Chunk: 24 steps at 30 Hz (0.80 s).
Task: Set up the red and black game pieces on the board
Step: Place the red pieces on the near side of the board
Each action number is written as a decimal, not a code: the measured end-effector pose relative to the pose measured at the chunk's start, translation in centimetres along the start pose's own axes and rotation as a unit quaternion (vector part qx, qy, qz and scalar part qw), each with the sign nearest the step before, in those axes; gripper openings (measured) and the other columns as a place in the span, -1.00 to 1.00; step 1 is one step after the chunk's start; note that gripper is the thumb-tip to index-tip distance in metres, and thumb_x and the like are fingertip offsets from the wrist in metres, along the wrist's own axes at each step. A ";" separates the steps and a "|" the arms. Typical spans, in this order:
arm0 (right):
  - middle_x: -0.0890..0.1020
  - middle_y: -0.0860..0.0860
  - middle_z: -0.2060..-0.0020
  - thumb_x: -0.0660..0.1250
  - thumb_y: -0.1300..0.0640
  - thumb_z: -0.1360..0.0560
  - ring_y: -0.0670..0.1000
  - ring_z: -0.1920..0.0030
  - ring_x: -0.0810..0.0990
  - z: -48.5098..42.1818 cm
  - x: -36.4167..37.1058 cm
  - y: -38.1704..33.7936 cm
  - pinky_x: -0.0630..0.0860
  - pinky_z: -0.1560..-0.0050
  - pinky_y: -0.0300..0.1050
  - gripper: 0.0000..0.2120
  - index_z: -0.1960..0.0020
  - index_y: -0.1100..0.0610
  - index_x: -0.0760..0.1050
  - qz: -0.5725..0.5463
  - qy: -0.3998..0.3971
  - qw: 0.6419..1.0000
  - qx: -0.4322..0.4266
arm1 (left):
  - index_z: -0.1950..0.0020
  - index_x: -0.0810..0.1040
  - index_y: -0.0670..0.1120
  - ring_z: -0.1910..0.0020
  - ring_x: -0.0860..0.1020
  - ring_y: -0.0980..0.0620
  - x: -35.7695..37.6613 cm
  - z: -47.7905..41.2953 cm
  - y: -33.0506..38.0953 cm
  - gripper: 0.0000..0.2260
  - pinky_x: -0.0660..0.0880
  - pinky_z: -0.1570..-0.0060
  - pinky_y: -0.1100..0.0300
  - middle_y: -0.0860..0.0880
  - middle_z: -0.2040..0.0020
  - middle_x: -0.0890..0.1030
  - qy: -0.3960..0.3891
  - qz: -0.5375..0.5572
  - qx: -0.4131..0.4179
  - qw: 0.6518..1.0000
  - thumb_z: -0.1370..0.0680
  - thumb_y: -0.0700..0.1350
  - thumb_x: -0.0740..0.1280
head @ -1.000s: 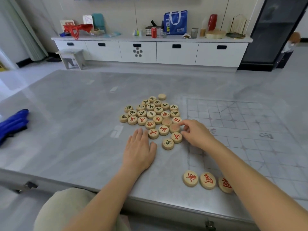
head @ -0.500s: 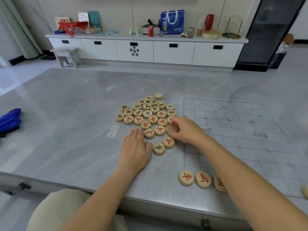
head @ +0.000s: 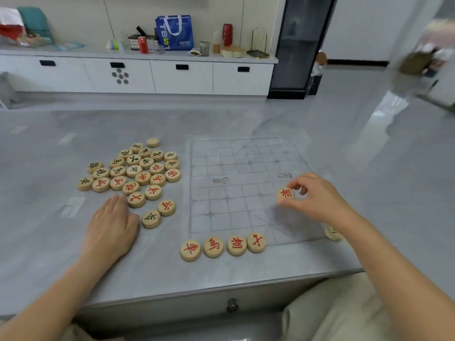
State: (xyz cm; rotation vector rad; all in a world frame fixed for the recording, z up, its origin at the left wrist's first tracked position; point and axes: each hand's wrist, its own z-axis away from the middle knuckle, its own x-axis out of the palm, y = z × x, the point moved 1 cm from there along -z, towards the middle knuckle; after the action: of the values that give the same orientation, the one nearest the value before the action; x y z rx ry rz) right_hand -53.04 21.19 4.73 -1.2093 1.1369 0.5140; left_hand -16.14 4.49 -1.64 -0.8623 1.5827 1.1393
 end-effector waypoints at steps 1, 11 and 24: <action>0.46 -0.11 0.09 0.48 -0.15 -0.31 -0.15 0.16 0.45 0.8 -0.8 1.3 0.34 0.18 -0.25 -0.70 0.07 -0.02 0.53 0.000 0.018 1.000 0.025 | -0.39 0.31 -0.27 -0.41 0.28 -0.18 0.1 -0.1 -0.1 -0.58 0.21 -0.37 -0.05 -0.24 -0.41 0.36 -0.003 -0.005 -0.002 1.000 -0.58 -0.11 0.15; 0.41 -0.17 0.03 0.35 -0.40 -0.19 -0.09 -0.03 0.42 5.8 -0.1 5.2 0.39 -0.07 -0.10 -0.58 0.23 -0.07 0.47 0.068 0.055 0.996 -0.007 | -0.32 0.37 -0.33 -0.30 0.38 -0.28 0.9 -0.8 -0.8 -0.62 0.31 -0.27 -0.15 -0.32 -0.30 0.44 0.001 -0.029 -0.010 1.000 -0.55 -0.17 0.21; 0.41 -0.13 -0.12 0.26 -0.47 -0.21 -0.06 -0.16 0.36 6.2 1.0 6.1 0.26 -0.13 -0.12 -0.52 0.14 -0.10 0.41 0.162 0.002 0.987 -0.011 | -0.35 0.35 -0.33 -0.34 0.35 -0.26 0.6 -0.4 -0.4 -0.60 0.28 -0.31 -0.12 -0.31 -0.34 0.41 0.004 -0.025 -0.004 1.000 -0.56 -0.15 0.20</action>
State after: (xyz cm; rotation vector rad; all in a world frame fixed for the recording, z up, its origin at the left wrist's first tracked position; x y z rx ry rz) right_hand -55.16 28.60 0.68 -1.0473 1.3426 0.7716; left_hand -16.08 3.97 -2.25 -0.9069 1.5565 1.1085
